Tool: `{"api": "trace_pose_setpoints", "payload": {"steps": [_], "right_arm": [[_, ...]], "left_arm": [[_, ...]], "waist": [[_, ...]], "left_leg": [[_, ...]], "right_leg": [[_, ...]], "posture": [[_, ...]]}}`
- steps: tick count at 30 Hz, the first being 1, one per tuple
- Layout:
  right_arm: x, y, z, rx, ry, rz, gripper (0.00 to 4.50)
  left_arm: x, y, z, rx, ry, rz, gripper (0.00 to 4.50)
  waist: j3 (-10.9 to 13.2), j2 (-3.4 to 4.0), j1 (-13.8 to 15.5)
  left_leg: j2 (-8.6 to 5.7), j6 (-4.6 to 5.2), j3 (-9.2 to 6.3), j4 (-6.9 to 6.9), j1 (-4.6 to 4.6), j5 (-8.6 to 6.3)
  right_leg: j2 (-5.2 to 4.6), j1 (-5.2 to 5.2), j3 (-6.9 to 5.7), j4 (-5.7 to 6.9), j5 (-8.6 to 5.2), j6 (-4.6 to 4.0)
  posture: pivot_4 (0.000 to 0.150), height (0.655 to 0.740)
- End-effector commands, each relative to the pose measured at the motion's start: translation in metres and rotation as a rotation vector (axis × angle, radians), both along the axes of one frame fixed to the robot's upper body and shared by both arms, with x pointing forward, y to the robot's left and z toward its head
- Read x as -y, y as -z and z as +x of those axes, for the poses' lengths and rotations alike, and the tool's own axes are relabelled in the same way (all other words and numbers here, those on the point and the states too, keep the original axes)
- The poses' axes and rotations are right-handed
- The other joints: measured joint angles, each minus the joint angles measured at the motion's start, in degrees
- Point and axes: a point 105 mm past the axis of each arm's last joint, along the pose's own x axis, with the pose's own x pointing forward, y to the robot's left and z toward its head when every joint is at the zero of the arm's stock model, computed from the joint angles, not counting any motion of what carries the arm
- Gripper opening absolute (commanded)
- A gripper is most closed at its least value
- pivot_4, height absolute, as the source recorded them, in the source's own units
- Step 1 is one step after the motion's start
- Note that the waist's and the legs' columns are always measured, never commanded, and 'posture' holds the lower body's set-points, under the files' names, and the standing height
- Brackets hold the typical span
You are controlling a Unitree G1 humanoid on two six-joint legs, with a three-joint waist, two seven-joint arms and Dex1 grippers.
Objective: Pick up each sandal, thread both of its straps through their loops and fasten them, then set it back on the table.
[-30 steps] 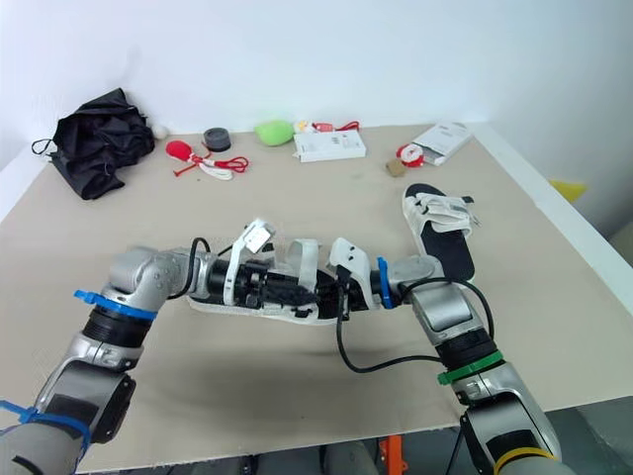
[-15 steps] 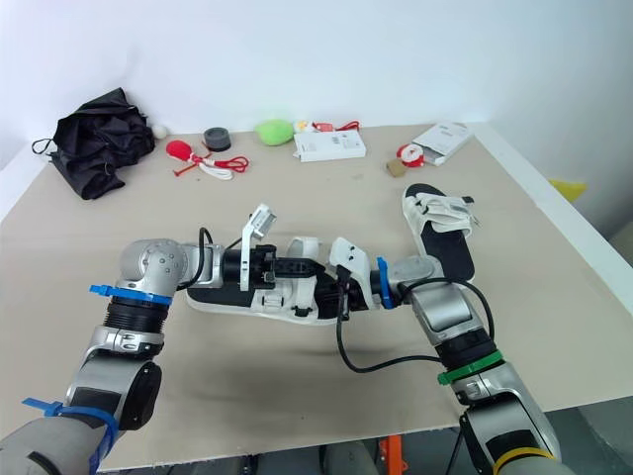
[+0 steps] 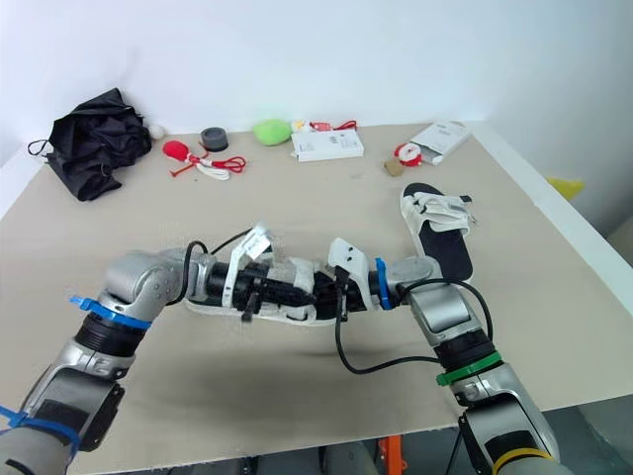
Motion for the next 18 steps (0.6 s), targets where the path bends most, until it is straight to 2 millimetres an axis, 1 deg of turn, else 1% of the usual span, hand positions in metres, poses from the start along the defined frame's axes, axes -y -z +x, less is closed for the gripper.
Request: {"api": "trace_pose_setpoints", "payload": {"steps": [1, 5, 10, 12, 14, 18], "right_arm": [[0.013, 0.034, -0.004, -0.106, 0.066, -0.083, 0.00], [0.012, 0.034, -0.004, -0.106, 0.064, -0.083, 0.00], [0.011, 0.035, -0.005, -0.106, 0.061, -0.084, 0.00], [0.011, 0.035, -0.006, -0.107, 0.060, -0.085, 0.00], [0.011, 0.036, -0.006, -0.108, 0.059, -0.085, 0.00], [0.011, 0.037, -0.007, -0.110, 0.061, -0.087, 0.00]], "left_arm": [[-0.005, 0.025, 0.008, 0.030, -0.066, 0.102, 0.02], [-0.001, 0.024, 0.017, 0.045, -0.126, 0.085, 0.02], [0.007, 0.007, 0.027, -0.081, -0.212, -0.018, 0.02], [0.008, 0.003, 0.030, -0.112, -0.231, -0.029, 0.02], [0.008, 0.004, 0.029, -0.107, -0.234, -0.014, 0.02], [0.001, 0.018, 0.023, -0.028, -0.188, 0.057, 0.02]], "waist": [[0.00, -0.01, 0.00], [-0.01, -0.01, 0.01], [0.00, -0.01, -0.01], [0.00, -0.01, -0.03], [0.00, -0.01, -0.03], [-0.01, 0.00, -0.03]], "left_leg": [[0.00, 0.00, 0.00, 0.02, 0.01, 0.00], [-0.01, 0.07, 0.00, 0.07, 0.04, 0.04], [-0.03, 0.14, -0.08, 0.10, 0.11, 0.09], [-0.04, 0.15, -0.12, 0.10, 0.12, 0.09], [-0.04, 0.14, -0.14, 0.09, 0.11, 0.09], [-0.03, 0.14, -0.15, 0.08, 0.12, 0.08]], "right_leg": [[0.00, 0.02, 0.00, 0.00, 0.00, -0.01], [-0.01, 0.06, 0.02, 0.00, 0.01, 0.02], [0.00, 0.19, -0.01, 0.00, 0.02, 0.03], [0.02, 0.20, -0.04, 0.00, 0.03, 0.04], [0.05, 0.21, -0.03, 0.00, 0.03, 0.04], [0.06, 0.22, -0.03, 0.00, 0.04, 0.05]], "posture": [[0.150, 0.7400], [0.150, 0.7400], [0.150, 0.7400], [0.150, 0.7400], [0.150, 0.7400], [0.150, 0.7400]]}}
